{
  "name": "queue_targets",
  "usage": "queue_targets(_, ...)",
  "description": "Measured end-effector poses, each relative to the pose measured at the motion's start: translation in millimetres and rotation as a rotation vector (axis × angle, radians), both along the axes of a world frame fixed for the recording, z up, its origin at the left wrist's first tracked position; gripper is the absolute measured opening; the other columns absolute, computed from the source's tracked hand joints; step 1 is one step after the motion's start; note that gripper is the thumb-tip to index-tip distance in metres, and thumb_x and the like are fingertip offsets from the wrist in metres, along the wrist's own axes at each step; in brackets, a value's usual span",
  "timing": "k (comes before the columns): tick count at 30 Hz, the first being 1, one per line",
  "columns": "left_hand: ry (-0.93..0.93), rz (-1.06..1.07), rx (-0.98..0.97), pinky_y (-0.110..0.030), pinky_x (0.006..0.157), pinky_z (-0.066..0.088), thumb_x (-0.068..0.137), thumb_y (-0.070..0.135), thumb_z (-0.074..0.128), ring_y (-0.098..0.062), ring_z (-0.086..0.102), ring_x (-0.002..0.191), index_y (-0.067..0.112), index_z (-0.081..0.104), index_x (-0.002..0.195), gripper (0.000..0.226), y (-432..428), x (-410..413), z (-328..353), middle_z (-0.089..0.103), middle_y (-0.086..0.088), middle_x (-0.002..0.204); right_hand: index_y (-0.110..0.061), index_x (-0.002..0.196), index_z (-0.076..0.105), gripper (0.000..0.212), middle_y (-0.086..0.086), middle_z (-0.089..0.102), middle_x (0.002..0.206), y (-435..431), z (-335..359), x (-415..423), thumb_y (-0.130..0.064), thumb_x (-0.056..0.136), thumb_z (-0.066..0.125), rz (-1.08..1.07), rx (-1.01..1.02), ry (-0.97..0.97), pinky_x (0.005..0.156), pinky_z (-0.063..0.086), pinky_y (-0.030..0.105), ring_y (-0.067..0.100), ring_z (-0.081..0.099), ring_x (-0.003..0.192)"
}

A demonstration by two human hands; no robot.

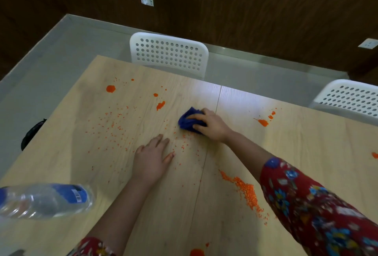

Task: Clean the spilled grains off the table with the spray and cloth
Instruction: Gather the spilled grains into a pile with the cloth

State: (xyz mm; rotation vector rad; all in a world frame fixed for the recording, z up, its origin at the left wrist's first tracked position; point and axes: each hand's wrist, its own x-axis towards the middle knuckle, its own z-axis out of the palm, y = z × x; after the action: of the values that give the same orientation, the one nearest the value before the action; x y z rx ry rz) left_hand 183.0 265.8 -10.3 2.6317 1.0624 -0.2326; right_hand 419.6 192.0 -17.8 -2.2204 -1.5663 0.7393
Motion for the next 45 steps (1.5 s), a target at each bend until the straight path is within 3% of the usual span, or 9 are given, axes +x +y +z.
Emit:
queue_targets(2,0.04,-0.033,-0.06,-0.041,0.118,0.014,0.096,0.058,0.034,-0.011,0.02,0.146,0.035,0.018,0.153,0.063,1,-6,0,0.008,0.01,0.162,-0.031,0.134,0.054,0.036,0.004,0.049,0.119,-21,-1,-8,-0.029,0.098,0.052,0.038,0.015,0.086,0.093,0.038,0.032,0.018,0.045,0.107)
queue_targets(7,0.071,-0.064,-0.094,-0.042,0.12,0.002,0.096,0.059,0.035,-0.006,-0.003,0.148,0.034,0.008,0.154,0.069,-8,-34,0,-0.005,0.014,0.161,-0.028,0.138,0.051,0.039,0.009,0.05,0.121,-34,-10,15,-0.03,0.099,0.05,-0.571,0.144,0.077,0.092,0.04,0.031,0.027,0.052,0.113)
queue_targets(16,0.083,-0.116,-0.158,-0.039,0.12,0.0,0.089,0.062,0.047,-0.006,-0.007,0.148,0.033,-0.001,0.154,0.086,-46,-58,5,-0.012,0.015,0.16,-0.034,0.136,0.052,0.038,0.003,0.048,0.117,-40,-6,-59,-0.036,0.098,0.051,-0.164,0.024,0.06,0.091,0.042,0.035,0.022,0.048,0.107)
queue_targets(19,0.116,-0.187,-0.14,-0.04,0.12,-0.001,0.086,0.063,0.051,-0.007,-0.01,0.147,0.032,-0.005,0.154,0.093,-46,-61,8,-0.018,0.015,0.158,-0.029,0.134,0.055,0.037,0.003,0.052,0.121,-70,-5,-55,-0.031,0.097,0.054,-0.369,0.135,0.19,0.093,0.039,0.03,0.022,0.05,0.113)
queue_targets(23,0.16,-0.241,-0.16,-0.04,0.12,-0.002,0.081,0.063,0.059,-0.007,-0.011,0.147,0.029,-0.008,0.154,0.105,-50,-63,12,-0.019,0.014,0.158,-0.026,0.138,0.049,0.04,0.008,0.051,0.123,-108,-10,-43,-0.032,0.099,0.05,-0.762,0.129,-0.011,0.085,0.041,0.026,0.025,0.054,0.109)
queue_targets(29,0.192,-0.298,-0.161,-0.04,0.12,0.0,0.079,0.055,0.066,-0.007,-0.006,0.148,0.029,-0.006,0.154,0.107,-63,-61,11,-0.015,0.012,0.16,-0.028,0.136,0.053,0.041,0.007,0.052,0.121,-102,-7,-87,-0.029,0.096,0.055,-0.51,0.155,-0.023,0.09,0.043,0.032,0.026,0.052,0.112)
queue_targets(33,0.193,-0.289,-0.176,-0.04,0.12,0.003,0.078,0.053,0.069,-0.007,-0.003,0.148,0.028,-0.002,0.155,0.107,-68,-61,15,-0.013,0.012,0.16,-0.029,0.134,0.055,0.038,0.004,0.053,0.118,-161,8,-80,-0.027,0.096,0.054,-0.838,0.303,0.104,0.093,0.046,0.034,0.019,0.054,0.107)
queue_targets(39,0.145,-0.257,-0.195,-0.041,0.12,0.005,0.076,0.05,0.073,-0.006,0.001,0.148,0.026,0.003,0.155,0.108,-69,-62,10,-0.011,0.013,0.161,-0.024,0.14,0.048,0.043,0.018,0.048,0.124,-302,1,-79,-0.031,0.098,0.05,-1.376,0.105,0.034,0.099,0.039,0.04,0.037,0.054,0.111)
queue_targets(45,0.096,-0.218,-0.23,-0.04,0.12,0.007,0.075,0.045,0.074,-0.005,0.003,0.148,0.027,0.006,0.155,0.107,-72,-66,3,-0.008,0.015,0.161,-0.021,0.138,0.049,0.04,0.014,0.046,0.118,-286,-20,-126,-0.03,0.099,0.049,-1.443,0.182,-0.06,0.092,0.043,0.04,0.034,0.053,0.103)
